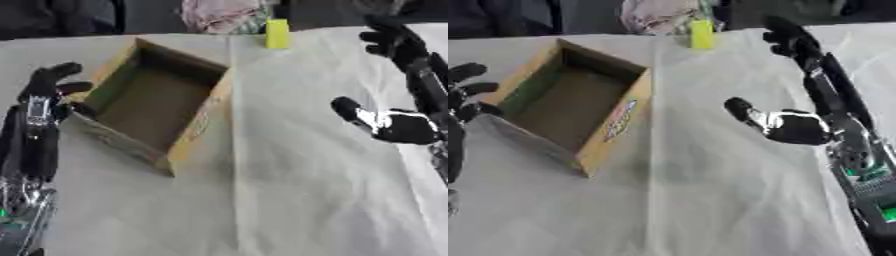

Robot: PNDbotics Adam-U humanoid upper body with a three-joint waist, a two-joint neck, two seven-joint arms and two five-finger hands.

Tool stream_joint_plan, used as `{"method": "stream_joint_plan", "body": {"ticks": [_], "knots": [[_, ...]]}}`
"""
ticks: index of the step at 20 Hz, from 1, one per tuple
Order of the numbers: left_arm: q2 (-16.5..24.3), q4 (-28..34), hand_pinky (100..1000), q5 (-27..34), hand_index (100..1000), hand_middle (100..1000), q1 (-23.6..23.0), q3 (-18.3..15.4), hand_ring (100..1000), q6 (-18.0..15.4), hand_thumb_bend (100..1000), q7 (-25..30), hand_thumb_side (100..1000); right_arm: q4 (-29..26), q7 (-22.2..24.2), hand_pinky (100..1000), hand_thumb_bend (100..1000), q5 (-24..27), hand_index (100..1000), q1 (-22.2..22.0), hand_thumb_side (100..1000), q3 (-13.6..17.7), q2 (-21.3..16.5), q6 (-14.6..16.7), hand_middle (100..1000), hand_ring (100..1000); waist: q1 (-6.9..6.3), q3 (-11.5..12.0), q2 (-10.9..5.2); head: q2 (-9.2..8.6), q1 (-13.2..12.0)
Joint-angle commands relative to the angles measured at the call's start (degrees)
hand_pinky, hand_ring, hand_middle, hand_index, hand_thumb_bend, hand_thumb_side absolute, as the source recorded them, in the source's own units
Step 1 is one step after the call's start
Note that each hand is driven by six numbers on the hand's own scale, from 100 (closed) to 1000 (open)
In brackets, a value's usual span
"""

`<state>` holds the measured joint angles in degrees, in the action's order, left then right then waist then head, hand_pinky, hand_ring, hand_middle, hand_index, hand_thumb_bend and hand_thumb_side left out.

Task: Pick up objects on the table and place them in the box.

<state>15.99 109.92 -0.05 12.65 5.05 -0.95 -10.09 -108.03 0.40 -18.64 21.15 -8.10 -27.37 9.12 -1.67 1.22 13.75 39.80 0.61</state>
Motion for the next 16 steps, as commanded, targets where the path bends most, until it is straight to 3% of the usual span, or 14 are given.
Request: {"method": "stream_joint_plan", "body": {"ticks": [1, 16], "knots": [[0.5, 1.0, 506, -0.5, 813, 772, 0.3, 0.1, 731, -0.1, 409, 0.3, 922, -1.1, 0.4, 883, 578, -0.7, 998, 0.5, 515, 0.7, -1.5, 0.2, 970, 920, 0.15, 0.1, -1.06, 0.36, -0.2], [0.5, 1.0, 509, -0.7, 814, 780, 0.1, 0.1, 733, -0.2, 409, 0.6, 921, -1.3, 0.7, 890, 570, -0.6, 1000, 1.0, 495, 1.1, -2.3, 0.3, 974, 926, 0.54, 0.1, -1.03, 0.7, -0.6]]}}
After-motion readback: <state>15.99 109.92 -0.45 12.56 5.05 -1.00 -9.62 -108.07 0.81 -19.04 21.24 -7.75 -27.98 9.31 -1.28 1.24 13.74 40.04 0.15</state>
